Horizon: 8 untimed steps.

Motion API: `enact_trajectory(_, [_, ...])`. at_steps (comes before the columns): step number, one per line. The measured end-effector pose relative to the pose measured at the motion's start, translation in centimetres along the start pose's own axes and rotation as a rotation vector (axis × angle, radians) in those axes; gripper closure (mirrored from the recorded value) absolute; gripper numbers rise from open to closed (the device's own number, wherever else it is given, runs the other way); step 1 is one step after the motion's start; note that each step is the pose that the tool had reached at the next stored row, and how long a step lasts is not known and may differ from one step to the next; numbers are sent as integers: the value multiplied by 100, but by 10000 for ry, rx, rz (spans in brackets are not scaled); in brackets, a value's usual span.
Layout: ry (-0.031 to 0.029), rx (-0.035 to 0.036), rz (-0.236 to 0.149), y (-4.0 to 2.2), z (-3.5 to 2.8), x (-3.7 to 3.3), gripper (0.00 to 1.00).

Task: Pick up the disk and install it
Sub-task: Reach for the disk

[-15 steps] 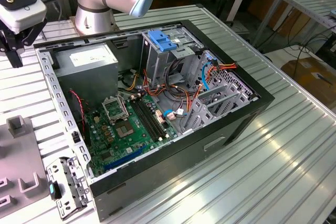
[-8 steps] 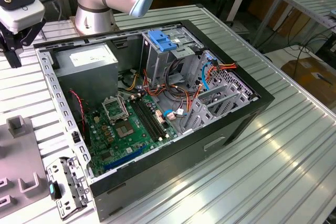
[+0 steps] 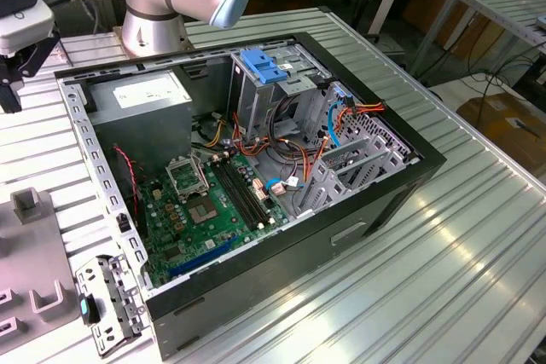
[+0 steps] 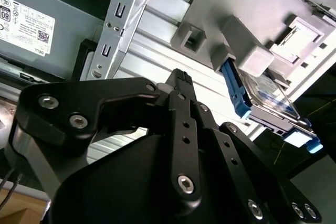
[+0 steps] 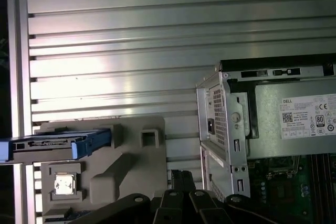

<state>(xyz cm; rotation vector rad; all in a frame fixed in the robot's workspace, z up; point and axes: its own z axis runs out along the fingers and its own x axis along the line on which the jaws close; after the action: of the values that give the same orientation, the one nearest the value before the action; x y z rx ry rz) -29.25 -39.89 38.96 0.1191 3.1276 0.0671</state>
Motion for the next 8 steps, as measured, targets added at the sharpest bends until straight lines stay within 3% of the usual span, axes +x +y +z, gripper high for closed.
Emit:
enact_trajectory(6, [1, 1, -1, -11, -2, 146, 89])
enact_trajectory(8, [0, 1, 0, -17, -3, 226, 89])
